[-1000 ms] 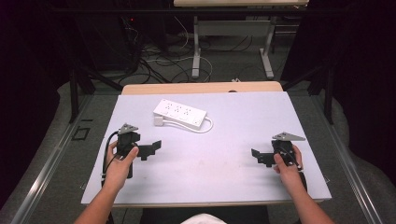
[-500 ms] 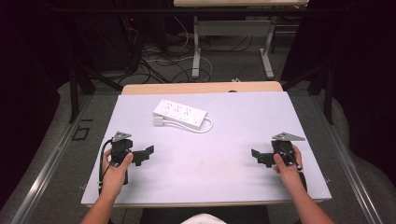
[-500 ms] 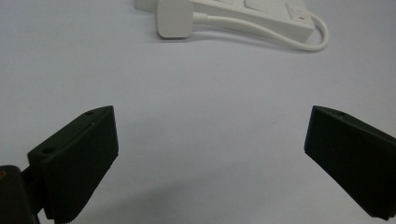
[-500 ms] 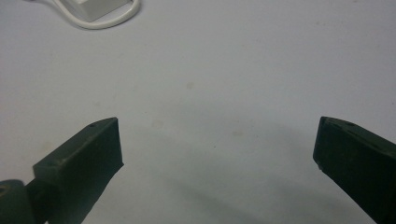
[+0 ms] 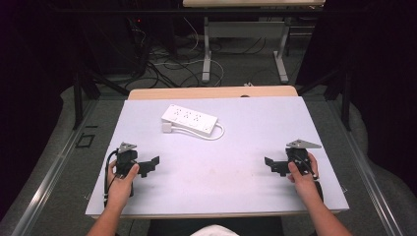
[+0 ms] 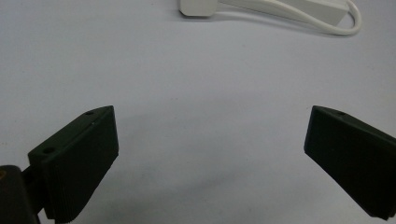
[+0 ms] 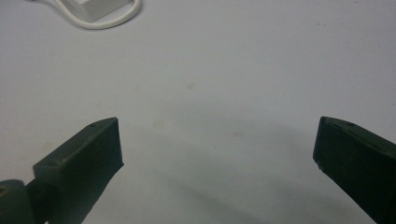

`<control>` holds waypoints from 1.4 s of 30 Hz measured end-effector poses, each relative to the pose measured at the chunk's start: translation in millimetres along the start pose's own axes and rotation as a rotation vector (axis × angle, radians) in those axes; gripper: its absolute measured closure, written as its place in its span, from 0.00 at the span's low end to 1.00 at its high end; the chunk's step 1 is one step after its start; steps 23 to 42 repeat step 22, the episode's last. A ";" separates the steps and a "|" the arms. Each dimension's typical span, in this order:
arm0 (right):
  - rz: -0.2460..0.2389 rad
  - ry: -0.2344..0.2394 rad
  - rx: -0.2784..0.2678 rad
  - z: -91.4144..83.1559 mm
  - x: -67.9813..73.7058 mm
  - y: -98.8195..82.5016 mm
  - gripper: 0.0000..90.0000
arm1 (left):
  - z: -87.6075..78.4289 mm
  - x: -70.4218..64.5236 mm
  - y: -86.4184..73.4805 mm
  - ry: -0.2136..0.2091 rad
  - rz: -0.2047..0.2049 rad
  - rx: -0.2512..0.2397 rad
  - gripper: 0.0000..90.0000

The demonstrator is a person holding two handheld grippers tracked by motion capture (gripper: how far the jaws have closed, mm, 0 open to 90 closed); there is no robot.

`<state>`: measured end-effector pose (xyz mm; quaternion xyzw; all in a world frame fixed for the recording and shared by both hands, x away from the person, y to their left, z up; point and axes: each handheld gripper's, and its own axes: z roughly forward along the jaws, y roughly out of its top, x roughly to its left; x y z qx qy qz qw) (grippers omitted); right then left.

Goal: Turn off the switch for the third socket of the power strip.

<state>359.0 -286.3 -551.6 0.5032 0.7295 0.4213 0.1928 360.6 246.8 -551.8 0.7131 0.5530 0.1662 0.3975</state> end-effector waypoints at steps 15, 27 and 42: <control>0.006 0.006 0.000 0.0 -0.2 0.3 0.01 | -0.1 6.0 -5.3 0.019 -0.004 0.015 0.04; 0.011 0.003 0.001 -0.2 0.0 0.1 0.01 | 0.4 7.1 -5.5 0.026 -0.007 0.006 0.04; 0.011 0.003 0.001 -0.2 0.0 0.1 0.01 | 0.4 7.1 -5.5 0.026 -0.007 0.006 0.04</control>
